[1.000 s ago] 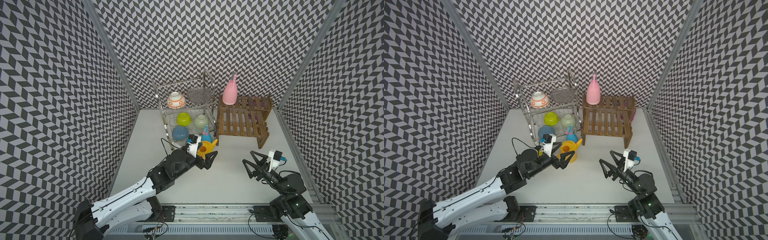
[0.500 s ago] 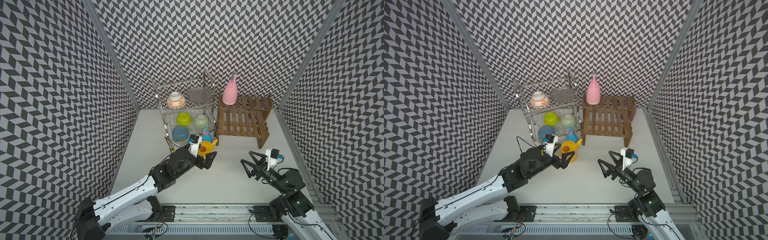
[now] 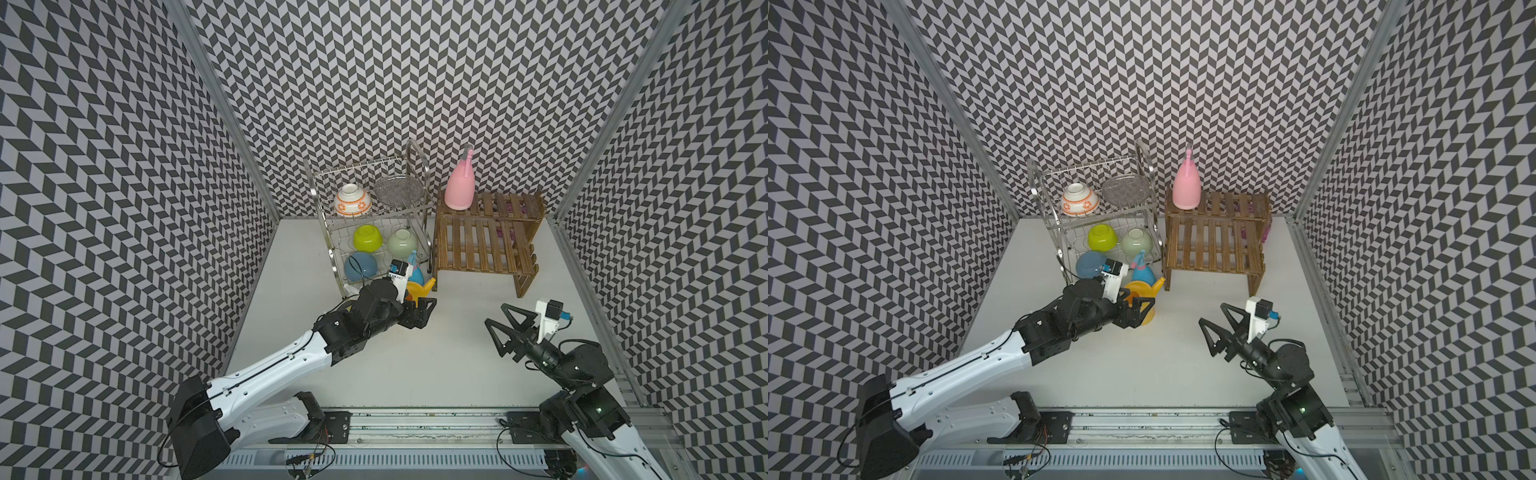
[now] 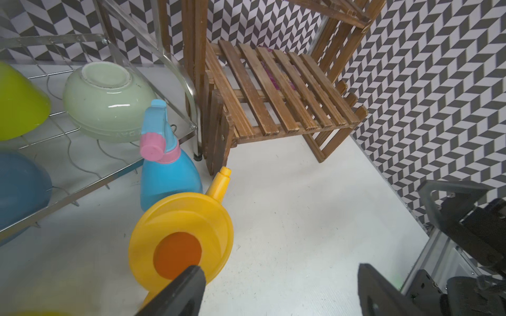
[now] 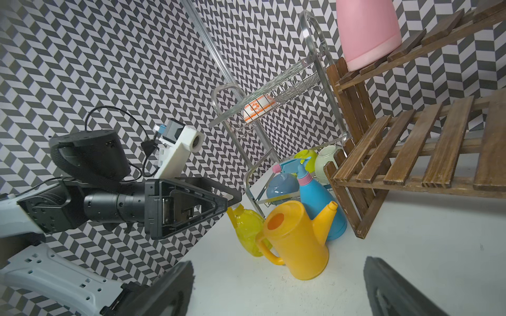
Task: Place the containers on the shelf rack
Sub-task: 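Pick up a container from the center of the board.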
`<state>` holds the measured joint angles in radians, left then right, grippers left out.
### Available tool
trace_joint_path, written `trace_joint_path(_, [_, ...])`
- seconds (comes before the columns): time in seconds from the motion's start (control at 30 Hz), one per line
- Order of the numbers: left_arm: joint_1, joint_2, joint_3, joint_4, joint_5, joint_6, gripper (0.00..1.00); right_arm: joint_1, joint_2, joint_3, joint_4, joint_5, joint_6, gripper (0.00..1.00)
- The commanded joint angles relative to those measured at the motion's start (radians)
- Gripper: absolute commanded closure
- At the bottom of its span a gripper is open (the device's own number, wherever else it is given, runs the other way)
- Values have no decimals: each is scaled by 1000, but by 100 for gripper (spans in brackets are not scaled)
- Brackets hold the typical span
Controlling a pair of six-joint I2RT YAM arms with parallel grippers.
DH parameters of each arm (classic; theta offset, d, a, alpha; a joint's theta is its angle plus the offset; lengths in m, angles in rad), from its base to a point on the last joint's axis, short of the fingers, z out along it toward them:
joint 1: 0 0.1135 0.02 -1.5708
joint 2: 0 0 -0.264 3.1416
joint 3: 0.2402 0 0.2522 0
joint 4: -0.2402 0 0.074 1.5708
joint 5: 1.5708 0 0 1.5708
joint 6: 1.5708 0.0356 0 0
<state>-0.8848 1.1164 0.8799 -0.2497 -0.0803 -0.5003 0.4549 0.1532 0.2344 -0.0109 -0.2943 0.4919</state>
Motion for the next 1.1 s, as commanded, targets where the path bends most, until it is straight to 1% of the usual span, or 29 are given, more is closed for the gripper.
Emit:
trace_joint_path(0.0, [20,21,66,-164,2,-91,19,-4,25,-37,87,4,15,0])
trace_joint_path(0.1, [78,75,145,-312,4,-112,28,-5,65,-41,119,-20,19,0])
trace_joint_path(0.2, [125,130,210,-410,10,-89,33,-5,91,-40,127,-30,17,0])
trace_joint_path(0.3, [141,182,257,-458,-19,-45,39,-4,95,-40,126,-34,13,0])
trace_joint_path(0.47, [141,287,344,-547,-74,36,42,-5,85,-32,107,-25,-6,0])
trace_joint_path(0.57, [142,315,360,-549,-89,75,42,-5,84,-30,101,-21,-14,0])
trace_joint_path(0.67, [151,341,364,-536,-85,87,46,-4,91,-29,108,-22,-16,0])
trace_joint_path(0.73, [161,361,368,-530,-70,121,47,-5,98,-27,111,-22,-19,0])
trace_joint_path(0.83, [176,390,373,-526,-57,140,49,-4,110,-24,113,-25,-24,0])
trace_joint_path(0.97, [193,418,382,-514,-49,153,50,-4,114,-21,111,-25,-37,0])
trace_joint_path(1.0, [196,424,384,-509,-49,157,53,-5,114,-22,109,-24,-40,0])
trace_joint_path(1.07, [202,439,385,-504,-47,162,54,-5,114,-21,106,-24,-45,0])
